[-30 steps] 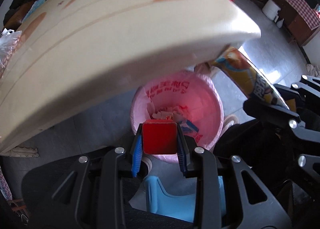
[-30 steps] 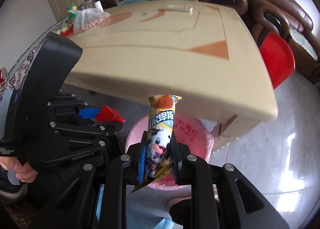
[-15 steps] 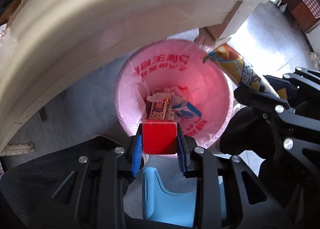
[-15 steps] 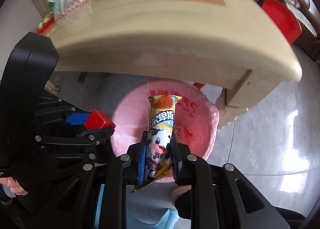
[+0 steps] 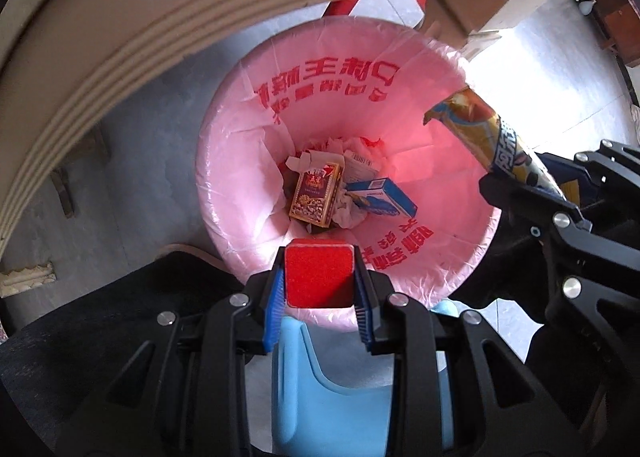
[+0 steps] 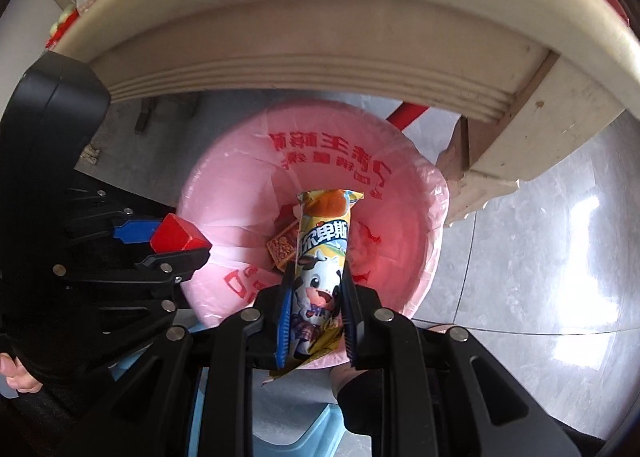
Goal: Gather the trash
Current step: 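Carry the red cube with the left gripper while the right gripper carries the snack bar to the bin, then open both grippers over the pink bin, dropping the cube and snack bar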
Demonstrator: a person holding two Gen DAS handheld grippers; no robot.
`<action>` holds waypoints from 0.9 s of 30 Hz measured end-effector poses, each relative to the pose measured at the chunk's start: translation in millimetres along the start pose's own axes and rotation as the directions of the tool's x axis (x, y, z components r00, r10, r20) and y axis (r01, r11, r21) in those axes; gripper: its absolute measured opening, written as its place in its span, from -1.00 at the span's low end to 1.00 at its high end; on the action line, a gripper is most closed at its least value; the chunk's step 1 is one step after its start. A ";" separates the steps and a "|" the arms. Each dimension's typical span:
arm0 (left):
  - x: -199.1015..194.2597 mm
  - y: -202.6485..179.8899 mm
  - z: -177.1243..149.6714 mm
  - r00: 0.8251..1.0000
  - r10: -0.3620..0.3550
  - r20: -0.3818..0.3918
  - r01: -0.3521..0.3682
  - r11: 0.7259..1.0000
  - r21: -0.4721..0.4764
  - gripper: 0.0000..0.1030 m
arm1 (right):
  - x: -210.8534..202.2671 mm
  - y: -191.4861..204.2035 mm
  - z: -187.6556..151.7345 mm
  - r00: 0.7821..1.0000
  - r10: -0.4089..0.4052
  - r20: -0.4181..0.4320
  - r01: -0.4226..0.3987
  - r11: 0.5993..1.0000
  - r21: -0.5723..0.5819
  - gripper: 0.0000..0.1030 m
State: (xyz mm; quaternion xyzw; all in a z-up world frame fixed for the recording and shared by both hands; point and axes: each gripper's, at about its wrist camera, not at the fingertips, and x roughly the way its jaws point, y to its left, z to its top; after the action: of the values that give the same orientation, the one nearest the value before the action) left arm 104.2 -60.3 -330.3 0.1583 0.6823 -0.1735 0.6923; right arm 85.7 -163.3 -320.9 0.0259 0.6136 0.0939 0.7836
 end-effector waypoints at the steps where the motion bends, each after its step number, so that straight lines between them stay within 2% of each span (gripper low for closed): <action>1: 2.2 0.2 1.5 1.000 -0.002 -0.006 0.002 1.000 -0.003 -0.42 | 4.9 -2.1 1.4 1.000 0.004 -0.007 -0.004 1.000 0.006 -0.60; 12: 26.4 0.4 14.9 0.996 -0.082 -0.042 0.081 0.996 -0.028 -0.42 | 32.0 -14.6 11.2 0.997 0.049 -0.056 -0.047 0.998 0.043 -0.59; 19: 34.1 7.3 18.0 0.994 -0.094 -0.060 0.090 0.993 -0.072 -0.42 | 36.9 -14.7 12.4 0.995 0.070 -0.072 -0.067 0.997 0.044 -0.58; 20: 34.8 6.9 18.7 0.995 -0.085 -0.060 0.081 0.994 -0.069 -0.40 | 36.5 -14.1 12.7 0.995 0.071 -0.068 -0.068 0.997 0.041 -0.55; 21: 34.8 7.0 19.6 0.995 -0.081 -0.061 0.077 0.995 -0.066 -0.28 | 38.2 -13.1 13.2 0.995 0.075 -0.067 -0.072 0.997 0.041 -0.41; 22: 34.0 8.2 20.0 0.995 -0.078 -0.061 0.074 0.995 -0.064 -0.19 | 37.7 -13.8 13.4 0.995 0.080 -0.065 -0.077 0.996 0.043 -0.16; 24: 31.7 9.6 20.6 0.997 -0.050 -0.057 0.046 0.997 -0.060 -0.08 | 36.0 -16.6 13.9 0.997 0.058 -0.054 -0.055 0.997 0.054 0.05; 27: 31.2 12.4 23.4 0.997 -0.039 -0.060 0.035 0.997 -0.071 0.06 | 35.1 -24.9 13.7 0.996 0.074 -0.055 -0.069 0.993 0.092 0.15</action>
State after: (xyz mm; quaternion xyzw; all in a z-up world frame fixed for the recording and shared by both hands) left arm 130.9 -60.7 -361.3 0.1267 0.7117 -0.1576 0.6727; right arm 109.9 -180.4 -355.0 0.0803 0.6384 0.0948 0.7596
